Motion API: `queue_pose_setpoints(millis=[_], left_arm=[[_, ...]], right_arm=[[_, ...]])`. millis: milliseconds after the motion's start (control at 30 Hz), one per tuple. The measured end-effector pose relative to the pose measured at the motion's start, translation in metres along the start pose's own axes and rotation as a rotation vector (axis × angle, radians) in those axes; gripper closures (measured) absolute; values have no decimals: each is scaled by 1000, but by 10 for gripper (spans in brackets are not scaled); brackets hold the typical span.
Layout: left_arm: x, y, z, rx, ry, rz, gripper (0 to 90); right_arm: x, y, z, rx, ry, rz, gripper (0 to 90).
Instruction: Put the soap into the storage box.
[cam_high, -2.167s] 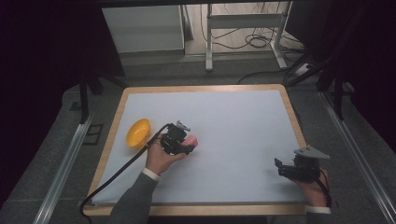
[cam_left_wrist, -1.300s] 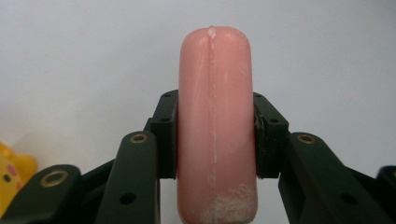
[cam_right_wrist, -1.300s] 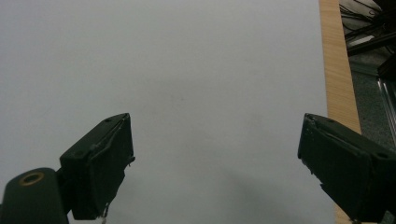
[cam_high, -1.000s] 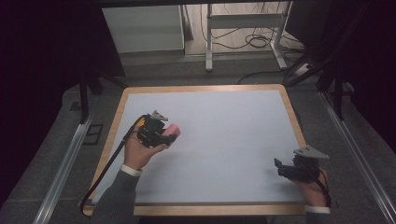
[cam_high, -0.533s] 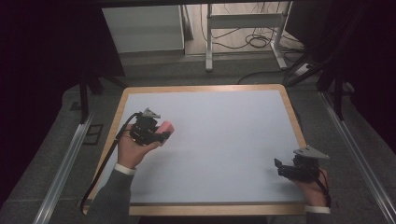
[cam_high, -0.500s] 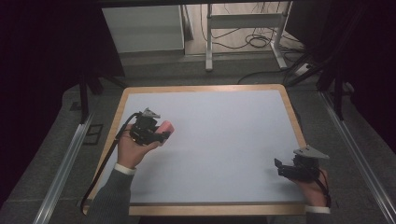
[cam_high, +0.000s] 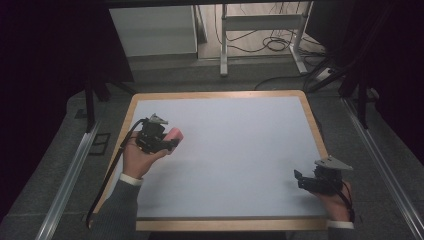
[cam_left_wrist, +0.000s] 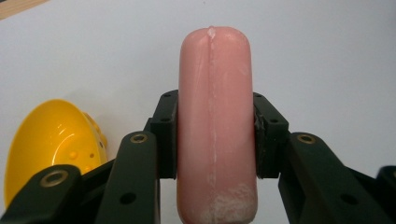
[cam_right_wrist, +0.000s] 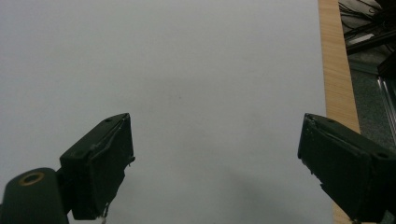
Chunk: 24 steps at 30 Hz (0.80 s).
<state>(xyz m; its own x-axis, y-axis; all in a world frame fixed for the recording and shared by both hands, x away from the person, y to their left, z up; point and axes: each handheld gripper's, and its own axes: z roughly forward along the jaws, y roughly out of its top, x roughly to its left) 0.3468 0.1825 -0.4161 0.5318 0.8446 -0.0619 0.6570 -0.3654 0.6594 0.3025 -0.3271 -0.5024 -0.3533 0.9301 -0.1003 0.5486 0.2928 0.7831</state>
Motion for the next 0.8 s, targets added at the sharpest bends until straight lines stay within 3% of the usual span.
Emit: queue_pose_setpoints(millis=[800], left_arm=[[16, 4, -8, 4, 36, -17, 602]], right_arm=[[-1, 0, -1, 1, -7, 4, 103]])
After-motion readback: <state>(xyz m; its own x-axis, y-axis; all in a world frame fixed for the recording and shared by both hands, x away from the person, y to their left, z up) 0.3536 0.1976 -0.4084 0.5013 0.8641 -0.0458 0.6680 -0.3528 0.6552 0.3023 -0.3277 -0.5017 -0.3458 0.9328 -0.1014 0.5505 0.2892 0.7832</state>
